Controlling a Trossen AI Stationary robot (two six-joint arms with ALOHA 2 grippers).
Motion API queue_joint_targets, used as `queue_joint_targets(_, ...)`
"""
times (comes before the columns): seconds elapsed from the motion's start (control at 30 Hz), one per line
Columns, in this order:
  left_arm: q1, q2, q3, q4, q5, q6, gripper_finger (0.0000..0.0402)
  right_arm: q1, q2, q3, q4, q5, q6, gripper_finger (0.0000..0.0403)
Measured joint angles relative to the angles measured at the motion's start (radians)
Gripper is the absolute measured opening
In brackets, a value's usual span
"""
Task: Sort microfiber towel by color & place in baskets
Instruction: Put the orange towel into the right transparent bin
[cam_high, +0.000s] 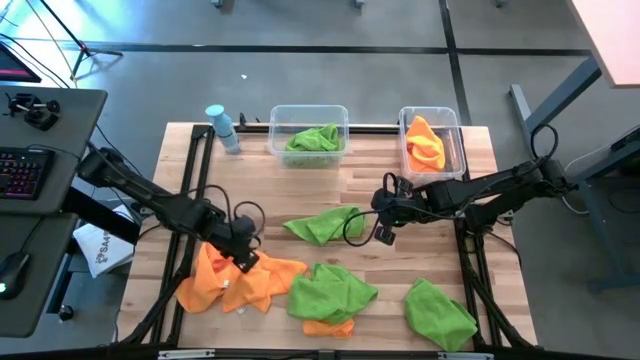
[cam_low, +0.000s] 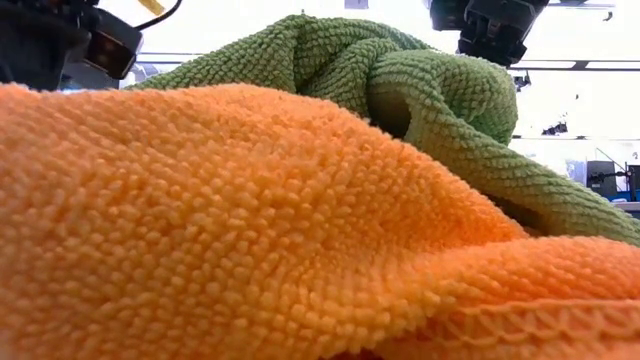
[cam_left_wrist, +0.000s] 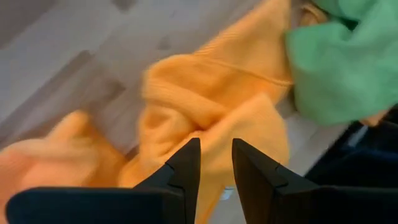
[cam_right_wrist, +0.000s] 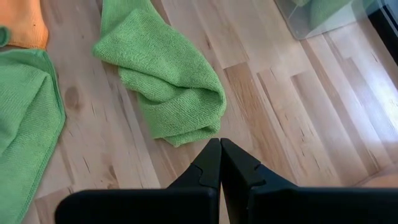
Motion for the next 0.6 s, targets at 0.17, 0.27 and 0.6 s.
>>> queue_joint_targets(0.17,-0.002,0.106,0.0,0.016,0.051,0.035,0.0081,0.0,0.0,0.0,0.001,-0.004,0.003,0.0)
queue_joint_targets(0.27,-0.013,0.173,0.0,0.046,0.077,0.075,0.0081,0.0,0.0,0.0,0.001,-0.005,0.003,0.0)
queue_joint_targets(0.6,-0.031,0.36,0.0,0.218,0.106,0.224,0.0061,0.0,0.0,0.0,0.025,-0.006,-0.006,0.0)
